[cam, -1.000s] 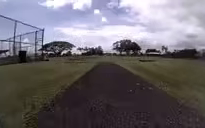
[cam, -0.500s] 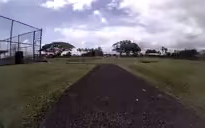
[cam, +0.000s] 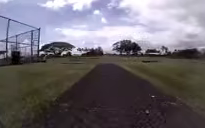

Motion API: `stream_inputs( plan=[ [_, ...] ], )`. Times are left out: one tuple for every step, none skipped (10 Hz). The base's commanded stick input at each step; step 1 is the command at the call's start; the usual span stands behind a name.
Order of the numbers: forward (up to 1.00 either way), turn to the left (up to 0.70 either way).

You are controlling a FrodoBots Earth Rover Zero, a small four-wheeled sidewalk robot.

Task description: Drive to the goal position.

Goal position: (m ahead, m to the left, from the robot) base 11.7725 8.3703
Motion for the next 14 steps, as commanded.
stream_inputs(
  plan=[
    [0.70, -0.01],
    [0.70, -0.01],
    [0.70, -0.01],
    [0.70, -0.01],
    [0.70, -0.01],
    [0.70, -0.01],
    [0.70, 0.01],
    [0.70, 0.00],
    [0.70, -0.01],
    [0.70, -0.01],
    [0.70, 0.01],
    [0.70, 0.01],
    [0.70, 0.01],
    [0.70, 0.00]
  ],
)
